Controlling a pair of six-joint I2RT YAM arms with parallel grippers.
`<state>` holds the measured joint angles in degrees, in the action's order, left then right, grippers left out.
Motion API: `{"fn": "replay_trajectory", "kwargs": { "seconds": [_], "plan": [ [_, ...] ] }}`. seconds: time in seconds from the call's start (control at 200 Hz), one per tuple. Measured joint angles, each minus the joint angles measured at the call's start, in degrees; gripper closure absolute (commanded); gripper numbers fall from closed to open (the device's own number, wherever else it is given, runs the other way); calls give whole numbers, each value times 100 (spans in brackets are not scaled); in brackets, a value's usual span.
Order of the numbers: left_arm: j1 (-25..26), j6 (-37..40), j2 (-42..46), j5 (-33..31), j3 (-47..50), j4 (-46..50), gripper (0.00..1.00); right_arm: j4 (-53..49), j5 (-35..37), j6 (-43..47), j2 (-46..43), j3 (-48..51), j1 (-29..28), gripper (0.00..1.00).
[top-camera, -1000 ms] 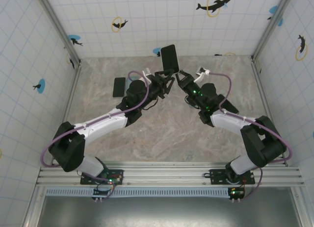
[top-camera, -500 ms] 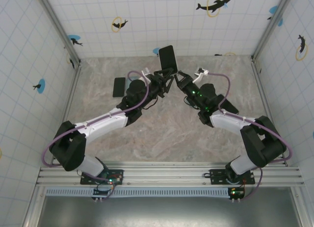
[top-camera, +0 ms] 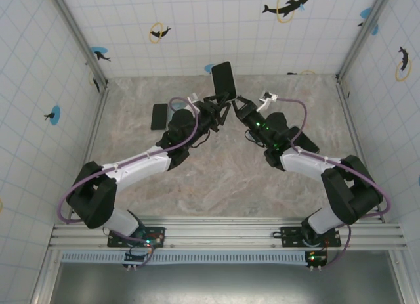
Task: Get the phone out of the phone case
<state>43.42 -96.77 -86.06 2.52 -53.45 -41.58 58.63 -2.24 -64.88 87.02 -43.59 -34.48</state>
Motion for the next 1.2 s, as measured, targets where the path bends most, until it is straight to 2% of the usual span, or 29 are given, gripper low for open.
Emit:
{"fn": "replay_trajectory", "kwargs": {
  "seconds": [0.235, 0.4, 0.546, 0.846, 1.196],
  "plan": [
    [4, -160, -109, -162, -42, -37, 56, 81, 450, 0, 0, 122, -166, 100],
    [-2, -229, -376, -348, -466, 109, 60, 249, 813, -4, 0, 177, -245, 100],
    [0, -219, -385, -415, -688, 118, 75, 330, 887, 2, -39, 177, -328, 100],
    [13, -223, -385, -470, -704, 201, 94, -70, 1043, 85, -52, 170, -431, 100],
    [15, -216, -299, -339, -702, 385, 97, -570, 1414, 289, -55, 144, -260, 100]
  ]
}}
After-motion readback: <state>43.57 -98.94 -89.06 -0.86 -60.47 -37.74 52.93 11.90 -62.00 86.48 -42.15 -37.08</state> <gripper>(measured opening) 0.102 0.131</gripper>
